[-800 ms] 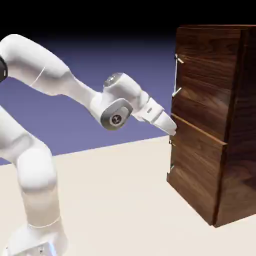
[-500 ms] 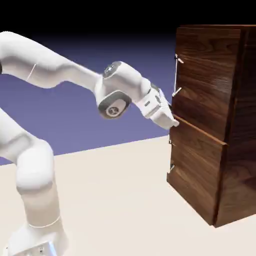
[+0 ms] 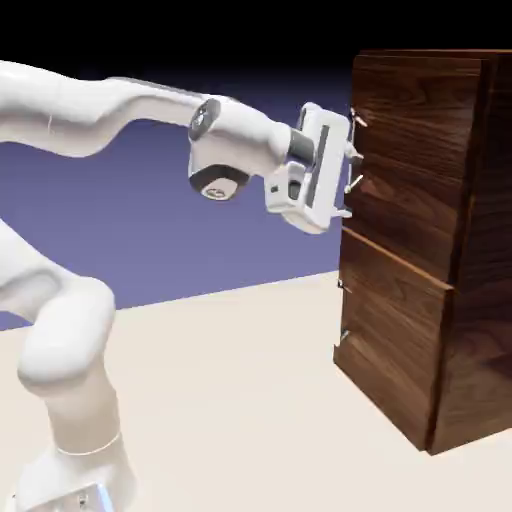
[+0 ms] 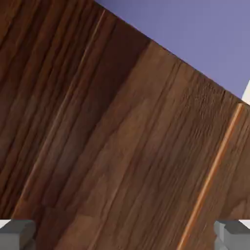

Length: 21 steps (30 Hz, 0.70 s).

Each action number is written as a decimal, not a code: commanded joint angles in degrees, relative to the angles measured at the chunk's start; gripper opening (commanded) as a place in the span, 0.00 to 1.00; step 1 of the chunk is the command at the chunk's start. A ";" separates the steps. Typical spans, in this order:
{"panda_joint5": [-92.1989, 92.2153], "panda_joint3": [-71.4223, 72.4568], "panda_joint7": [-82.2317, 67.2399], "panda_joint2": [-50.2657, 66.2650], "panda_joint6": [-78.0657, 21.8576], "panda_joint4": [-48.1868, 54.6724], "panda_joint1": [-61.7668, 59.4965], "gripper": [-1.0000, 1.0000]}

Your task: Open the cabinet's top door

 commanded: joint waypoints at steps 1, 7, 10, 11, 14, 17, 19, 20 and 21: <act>2.50 0.90 0.90 -0.28 -0.02 0.51 -0.81 0.50; 17.45 6.29 6.30 -1.95 -0.10 3.56 -5.64 0.50; 24.93 8.99 9.00 -2.79 -0.15 5.09 -8.05 0.50; 27.42 9.89 9.90 -3.07 -0.16 5.60 -8.86 0.50; 34.89 12.58 12.59 -3.90 -0.21 7.13 -11.27 0.50; 42.37 15.28 15.29 -4.74 -0.25 8.66 -13.69 0.50; 47.36 17.08 17.09 -5.30 -0.28 9.67 -15.30 0.50; 49.85 17.97 17.99 -5.57 -0.30 10.18 -16.10 0.50; 52.34 18.87 18.89 -5.85 -0.31 10.69 -16.91 0.50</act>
